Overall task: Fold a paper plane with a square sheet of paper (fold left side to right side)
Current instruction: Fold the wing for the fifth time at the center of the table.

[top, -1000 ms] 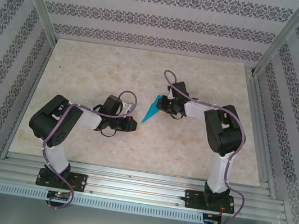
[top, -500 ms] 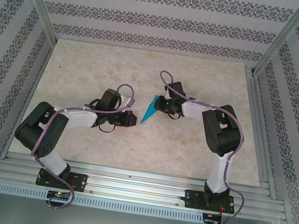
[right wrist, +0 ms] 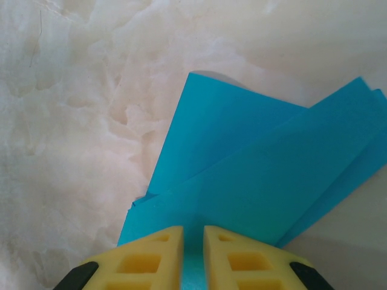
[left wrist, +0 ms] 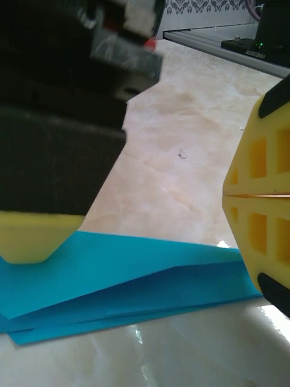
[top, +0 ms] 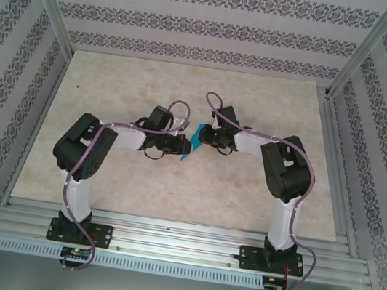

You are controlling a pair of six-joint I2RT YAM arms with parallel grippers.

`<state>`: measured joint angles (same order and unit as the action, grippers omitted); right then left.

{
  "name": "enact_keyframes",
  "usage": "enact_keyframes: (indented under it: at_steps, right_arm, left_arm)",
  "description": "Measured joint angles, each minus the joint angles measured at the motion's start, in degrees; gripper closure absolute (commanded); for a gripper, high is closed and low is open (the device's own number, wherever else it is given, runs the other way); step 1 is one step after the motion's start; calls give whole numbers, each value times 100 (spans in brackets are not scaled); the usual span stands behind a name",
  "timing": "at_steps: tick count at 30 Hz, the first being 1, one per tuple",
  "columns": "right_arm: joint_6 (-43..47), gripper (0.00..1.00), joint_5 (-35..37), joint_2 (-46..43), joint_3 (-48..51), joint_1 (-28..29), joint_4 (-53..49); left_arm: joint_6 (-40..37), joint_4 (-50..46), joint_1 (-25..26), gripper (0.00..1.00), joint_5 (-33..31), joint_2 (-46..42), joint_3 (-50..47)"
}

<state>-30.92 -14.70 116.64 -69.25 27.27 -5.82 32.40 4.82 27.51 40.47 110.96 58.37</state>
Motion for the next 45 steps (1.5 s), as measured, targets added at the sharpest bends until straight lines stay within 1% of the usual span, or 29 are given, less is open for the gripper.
enact_keyframes:
  at_steps: [6, 11, 16, 22, 33, 45]
  right_arm:
    - [0, 82, 0, 0, 0, 0, -2]
    - [2, 82, -17, 0, -22, 2, -46]
    - [26, 82, -33, 4, -105, 2, -219]
    - [74, 82, -35, 7, -142, -17, -304]
    - [402, 82, -101, 125, -476, -195, -811]
    - [756, 81, -61, 389, -981, -763, -1115]
  left_arm:
    - [-74, -66, 0, 88, -46, 374, 409]
    - [-275, -343, 0, 88, -179, 474, 452]
    - [-522, -540, 0, 91, -282, 522, 507]
    - [-664, -555, 0, 95, -334, 522, 487]
    - [-671, 111, 0, 96, -326, 455, 72]
    - [-671, 455, 0, 97, -328, 411, -127]
